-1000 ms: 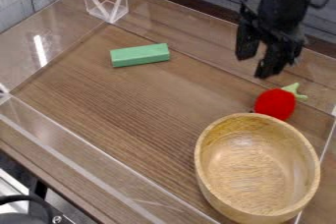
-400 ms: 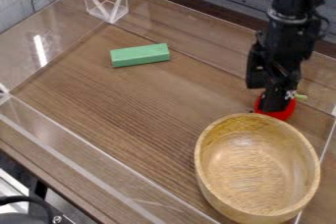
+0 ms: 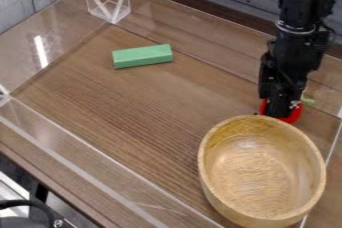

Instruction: Move the red object to the left side of the table

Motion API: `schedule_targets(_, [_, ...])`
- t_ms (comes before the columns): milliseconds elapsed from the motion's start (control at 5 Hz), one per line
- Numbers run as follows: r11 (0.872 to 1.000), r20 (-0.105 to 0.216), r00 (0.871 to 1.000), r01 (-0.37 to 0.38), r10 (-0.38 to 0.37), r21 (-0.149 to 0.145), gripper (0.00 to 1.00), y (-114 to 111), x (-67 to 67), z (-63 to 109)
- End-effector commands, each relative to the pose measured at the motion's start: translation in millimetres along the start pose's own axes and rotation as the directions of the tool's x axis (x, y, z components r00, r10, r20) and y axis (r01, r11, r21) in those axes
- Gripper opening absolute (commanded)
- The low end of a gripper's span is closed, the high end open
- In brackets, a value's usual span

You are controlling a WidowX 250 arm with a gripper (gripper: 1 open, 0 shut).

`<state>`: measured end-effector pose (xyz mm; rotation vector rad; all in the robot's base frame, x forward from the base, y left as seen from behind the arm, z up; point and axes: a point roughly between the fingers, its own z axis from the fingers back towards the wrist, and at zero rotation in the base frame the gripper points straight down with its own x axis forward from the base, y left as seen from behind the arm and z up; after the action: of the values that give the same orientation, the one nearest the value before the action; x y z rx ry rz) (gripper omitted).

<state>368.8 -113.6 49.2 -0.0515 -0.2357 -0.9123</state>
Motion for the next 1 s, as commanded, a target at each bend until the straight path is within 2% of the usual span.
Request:
schedule_targets(0, [1.000, 0.034, 0.999, 0.020, -0.020, 0.023, 0.00, -4, 9.6, 8.7])
schedule_targets(200, [0.998, 0.032, 0.999, -0.032, 0.030, 0.054, 0.00, 2, 4.1, 19.0])
schedule_targets(600, [0.983, 0.033, 0.990, -0.141, 0.138, 0.120, 0.00, 15, -10.3, 42.9])
schedule_targets(800, [0.961, 0.036, 0.975, -0.220, 0.217, 0.166, 0.00, 26, -22.2, 59.8])
